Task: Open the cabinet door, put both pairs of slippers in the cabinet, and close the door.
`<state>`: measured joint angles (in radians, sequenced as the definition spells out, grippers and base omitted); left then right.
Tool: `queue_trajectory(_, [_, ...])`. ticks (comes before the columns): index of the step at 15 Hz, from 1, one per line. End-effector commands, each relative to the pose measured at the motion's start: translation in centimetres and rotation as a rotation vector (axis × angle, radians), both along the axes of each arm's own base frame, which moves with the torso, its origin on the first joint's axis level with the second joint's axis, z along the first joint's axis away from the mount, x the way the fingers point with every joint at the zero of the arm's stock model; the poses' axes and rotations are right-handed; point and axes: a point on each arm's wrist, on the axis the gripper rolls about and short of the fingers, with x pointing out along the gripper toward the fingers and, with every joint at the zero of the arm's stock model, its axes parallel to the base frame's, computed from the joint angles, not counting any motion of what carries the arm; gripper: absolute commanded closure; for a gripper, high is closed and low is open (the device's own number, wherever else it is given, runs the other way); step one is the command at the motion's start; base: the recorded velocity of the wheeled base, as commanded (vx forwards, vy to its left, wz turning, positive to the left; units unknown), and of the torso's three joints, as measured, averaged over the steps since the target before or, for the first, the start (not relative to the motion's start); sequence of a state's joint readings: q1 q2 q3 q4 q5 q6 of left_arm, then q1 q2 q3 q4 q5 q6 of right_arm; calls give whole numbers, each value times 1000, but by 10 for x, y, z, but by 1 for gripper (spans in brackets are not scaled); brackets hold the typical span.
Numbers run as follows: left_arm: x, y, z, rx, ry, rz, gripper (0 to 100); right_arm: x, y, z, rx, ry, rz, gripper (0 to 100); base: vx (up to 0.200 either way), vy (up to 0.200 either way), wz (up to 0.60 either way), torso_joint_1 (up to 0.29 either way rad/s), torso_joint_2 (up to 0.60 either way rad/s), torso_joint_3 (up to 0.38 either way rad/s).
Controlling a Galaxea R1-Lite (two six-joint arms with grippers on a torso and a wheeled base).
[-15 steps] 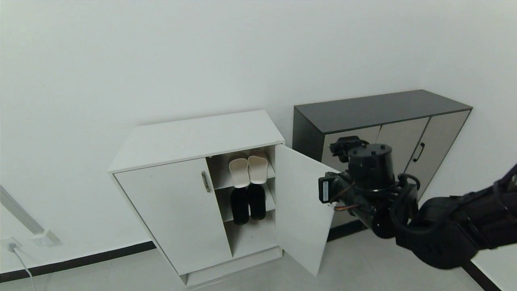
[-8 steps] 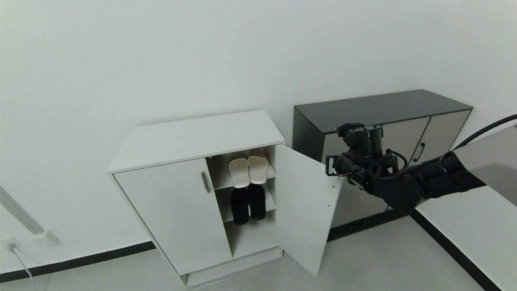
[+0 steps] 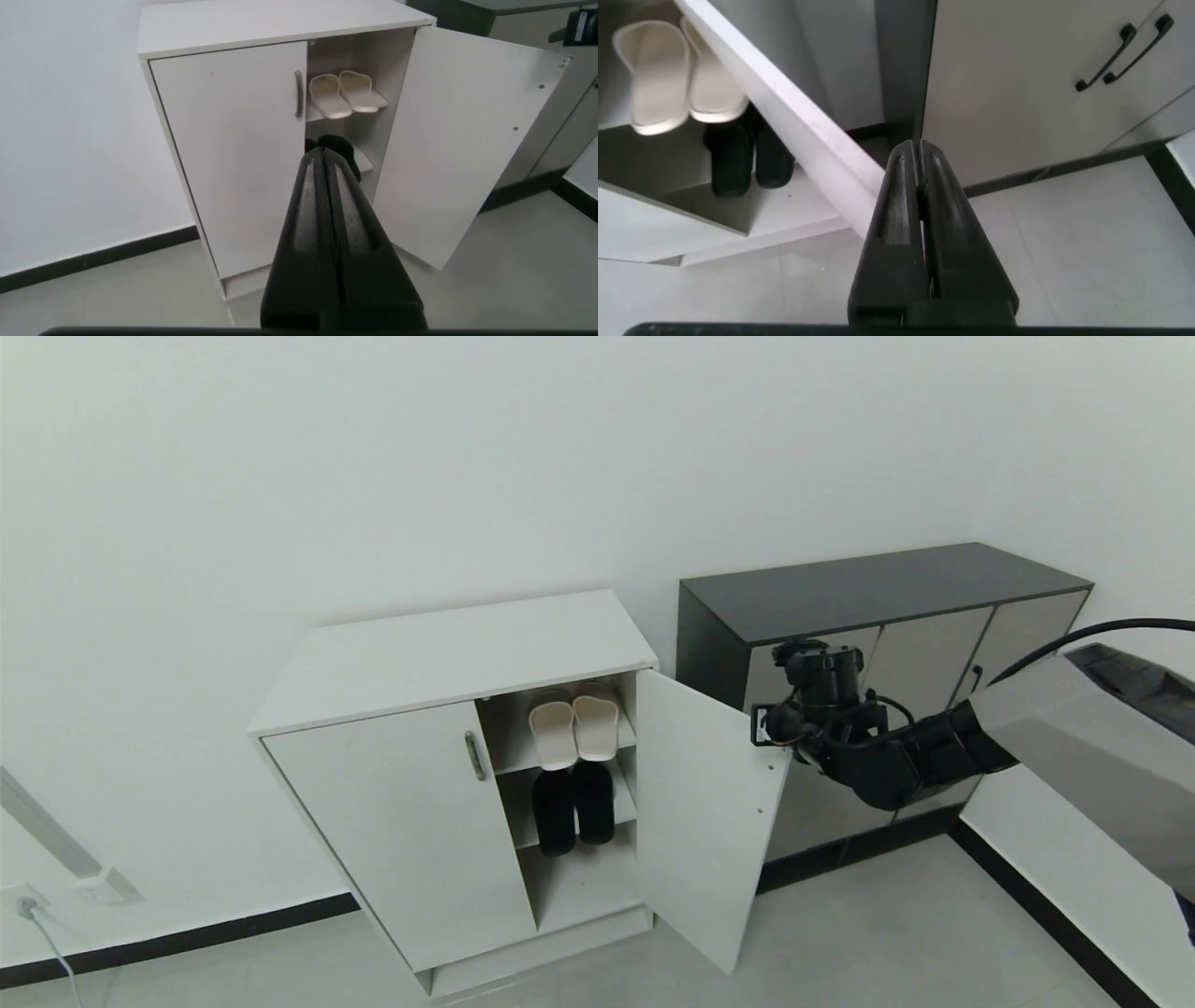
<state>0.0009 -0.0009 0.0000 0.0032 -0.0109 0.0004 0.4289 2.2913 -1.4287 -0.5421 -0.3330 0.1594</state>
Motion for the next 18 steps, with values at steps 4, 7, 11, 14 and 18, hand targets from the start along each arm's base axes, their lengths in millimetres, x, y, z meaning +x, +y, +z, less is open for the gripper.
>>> queue_trajectory(4, [0, 0, 0, 0, 1, 1, 100, 7, 3, -10, -3, 7, 1, 100, 0, 0, 0, 0, 0, 0])
queue_trajectory(7, [0, 0, 0, 0, 1, 2, 100, 1, 7, -11, -11, 27, 12, 100, 0, 0, 0, 0, 0, 0])
queue_trajectory(11, [0, 0, 0, -2, 1, 2, 100, -30, 31, -2, -7, 43, 83, 100, 0, 0, 0, 0, 0, 0])
queue_trajectory(14, [0, 0, 0, -2, 1, 2, 100, -76, 60, 8, 12, 65, 182, 100, 0, 0, 0, 0, 0, 0])
queue_trajectory(18, [0, 0, 0, 0, -1, 2, 100, -112, 77, 23, 26, 86, 262, 100, 0, 0, 0, 0, 0, 0])
